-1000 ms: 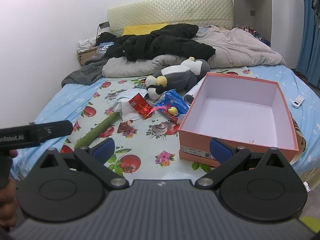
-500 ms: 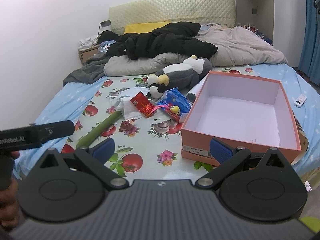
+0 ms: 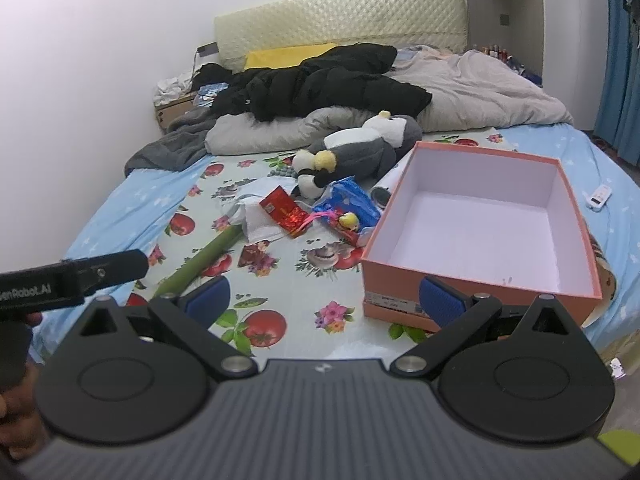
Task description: Organize soft objects
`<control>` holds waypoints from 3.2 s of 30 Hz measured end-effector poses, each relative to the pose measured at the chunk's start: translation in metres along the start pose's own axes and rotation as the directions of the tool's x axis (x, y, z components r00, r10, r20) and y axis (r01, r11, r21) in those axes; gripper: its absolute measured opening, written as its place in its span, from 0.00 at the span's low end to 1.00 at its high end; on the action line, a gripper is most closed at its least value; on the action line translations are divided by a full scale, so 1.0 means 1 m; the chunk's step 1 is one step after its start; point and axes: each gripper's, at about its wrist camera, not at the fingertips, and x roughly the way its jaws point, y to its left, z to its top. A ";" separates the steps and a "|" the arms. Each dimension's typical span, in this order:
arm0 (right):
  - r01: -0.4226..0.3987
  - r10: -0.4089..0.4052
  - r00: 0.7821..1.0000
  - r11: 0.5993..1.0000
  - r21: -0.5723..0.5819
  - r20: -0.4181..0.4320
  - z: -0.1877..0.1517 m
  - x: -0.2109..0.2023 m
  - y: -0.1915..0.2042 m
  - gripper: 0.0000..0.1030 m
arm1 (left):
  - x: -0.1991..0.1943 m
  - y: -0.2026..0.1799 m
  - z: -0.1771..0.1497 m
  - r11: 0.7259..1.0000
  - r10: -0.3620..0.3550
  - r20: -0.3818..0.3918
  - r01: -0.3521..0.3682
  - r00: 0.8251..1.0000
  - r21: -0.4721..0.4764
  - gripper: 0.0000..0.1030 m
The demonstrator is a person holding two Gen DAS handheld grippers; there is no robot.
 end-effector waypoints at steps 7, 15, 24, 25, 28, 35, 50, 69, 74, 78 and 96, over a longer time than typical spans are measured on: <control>-0.015 0.015 1.000 1.000 0.007 -0.010 0.000 0.002 0.003 1.00 | 0.001 0.003 0.000 1.000 0.010 0.004 -0.010 1.000 0.003 1.00; -0.013 0.013 1.000 0.999 0.029 0.002 0.001 0.003 -0.001 0.97 | 0.004 0.003 0.002 1.000 0.002 -0.003 -0.002 1.000 0.006 1.00; -0.029 0.030 0.999 0.999 0.034 -0.022 0.001 0.015 -0.004 0.77 | 0.021 0.000 0.003 1.000 -0.014 -0.035 0.014 0.999 0.012 1.00; -0.028 0.028 0.999 0.999 0.031 -0.021 0.001 0.016 -0.004 0.75 | 0.023 0.000 0.004 1.000 -0.014 -0.037 0.015 0.999 0.015 1.00; -0.019 0.019 0.999 1.000 0.018 -0.029 0.003 0.022 -0.002 0.67 | 0.030 -0.001 0.005 1.000 -0.014 -0.044 0.015 0.999 0.023 1.00; -0.013 0.014 0.999 1.000 0.018 -0.049 0.007 0.043 -0.001 0.59 | 0.052 0.004 0.009 1.000 -0.005 -0.060 0.006 0.998 0.024 1.00; -0.085 0.085 0.996 0.996 -0.018 -0.015 0.043 0.130 0.023 0.59 | 0.135 0.048 0.020 0.999 0.046 -0.095 -0.046 0.994 0.008 0.99; 0.072 -0.073 0.994 0.997 -0.006 -0.080 0.050 0.276 0.024 0.49 | 0.282 0.096 0.007 0.999 0.041 -0.167 -0.042 0.985 -0.003 0.86; 0.112 -0.114 0.988 0.993 -0.026 -0.104 0.051 0.308 0.024 0.49 | 0.308 0.105 0.003 0.999 0.040 -0.189 -0.045 0.981 -0.020 0.82; 0.158 -0.161 0.981 0.987 -0.032 -0.104 0.051 0.329 0.020 0.47 | 0.324 0.110 0.004 0.998 0.045 -0.192 -0.050 0.980 -0.024 0.79; 0.255 -0.259 0.955 0.966 -0.046 -0.147 0.046 0.365 -0.001 0.28 | 0.363 0.119 0.004 0.997 0.056 -0.218 -0.067 0.974 -0.041 0.45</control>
